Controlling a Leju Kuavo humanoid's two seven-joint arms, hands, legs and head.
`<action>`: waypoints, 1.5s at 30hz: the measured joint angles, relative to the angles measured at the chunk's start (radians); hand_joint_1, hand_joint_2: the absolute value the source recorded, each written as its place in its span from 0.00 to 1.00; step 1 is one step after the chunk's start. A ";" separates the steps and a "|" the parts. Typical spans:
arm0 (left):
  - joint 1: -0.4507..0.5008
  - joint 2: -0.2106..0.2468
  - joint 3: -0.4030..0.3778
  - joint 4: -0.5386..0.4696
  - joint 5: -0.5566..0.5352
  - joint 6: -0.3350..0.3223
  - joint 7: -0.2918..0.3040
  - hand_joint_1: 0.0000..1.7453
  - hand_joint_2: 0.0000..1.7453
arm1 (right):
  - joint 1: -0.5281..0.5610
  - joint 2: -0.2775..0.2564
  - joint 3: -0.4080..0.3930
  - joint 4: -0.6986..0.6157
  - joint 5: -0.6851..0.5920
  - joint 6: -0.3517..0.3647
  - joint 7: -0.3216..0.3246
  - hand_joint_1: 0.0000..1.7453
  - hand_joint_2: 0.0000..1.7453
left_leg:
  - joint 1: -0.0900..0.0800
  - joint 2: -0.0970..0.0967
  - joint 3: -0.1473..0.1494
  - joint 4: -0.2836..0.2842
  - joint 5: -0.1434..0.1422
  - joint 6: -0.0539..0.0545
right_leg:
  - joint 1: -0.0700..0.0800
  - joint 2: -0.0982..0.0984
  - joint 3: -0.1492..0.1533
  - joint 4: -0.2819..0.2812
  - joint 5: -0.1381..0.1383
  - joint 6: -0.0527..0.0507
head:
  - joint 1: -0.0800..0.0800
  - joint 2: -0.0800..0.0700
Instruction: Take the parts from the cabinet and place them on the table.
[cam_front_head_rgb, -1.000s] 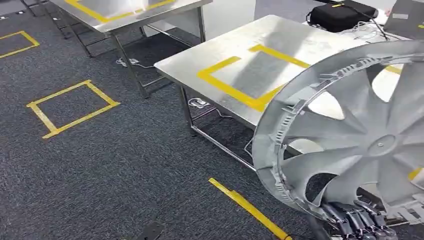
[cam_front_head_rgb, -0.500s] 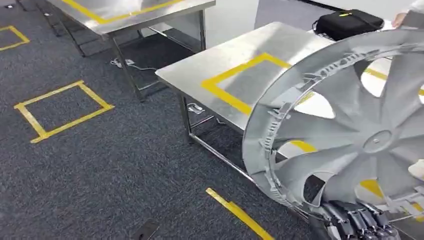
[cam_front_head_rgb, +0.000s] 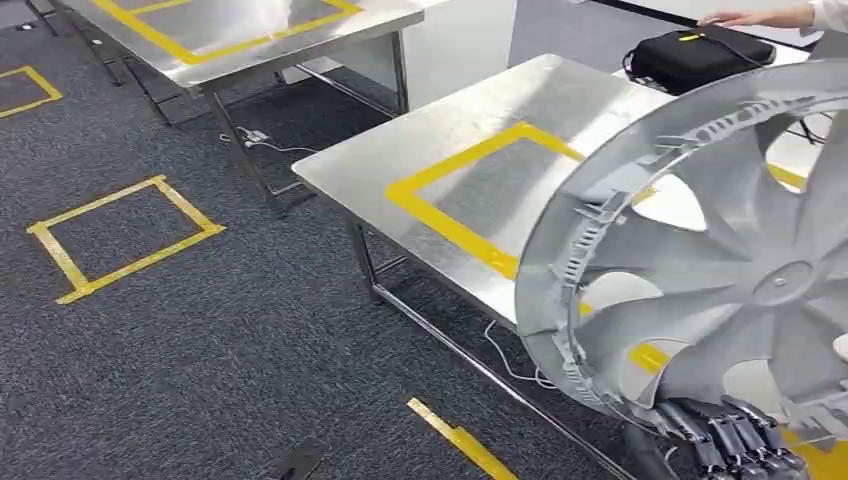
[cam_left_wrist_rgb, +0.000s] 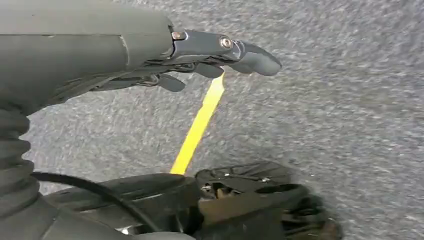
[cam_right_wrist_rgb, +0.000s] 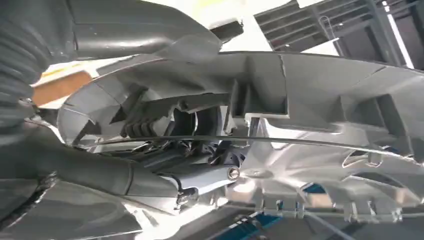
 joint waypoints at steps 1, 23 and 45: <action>0.002 0.000 0.000 0.000 0.000 0.000 0.000 0.00 1.00 | -0.001 -0.001 0.000 0.002 -0.001 0.000 0.006 1.00 1.00 | 0.003 0.000 -0.037 0.042 -0.038 -0.005 | -0.001 0.001 0.006 0.000 -0.007 0.000 | 0.000 0.000; 0.006 0.002 0.015 0.002 0.034 -0.029 0.001 0.00 1.00 | -0.029 -0.054 0.025 0.052 -0.023 0.000 0.093 1.00 1.00 | -0.009 0.073 -0.012 -0.184 0.116 0.028 | 0.014 -0.087 -0.009 0.007 -0.027 0.037 | 0.007 0.000; -0.026 0.013 0.014 0.002 0.026 -0.195 0.043 0.00 1.00 | -0.486 -0.357 -0.219 0.858 0.092 0.020 0.255 1.00 1.00 | 0.003 0.010 -0.005 -0.220 0.145 0.049 | -0.007 0.010 -0.065 0.097 -0.059 0.063 | -0.007 0.000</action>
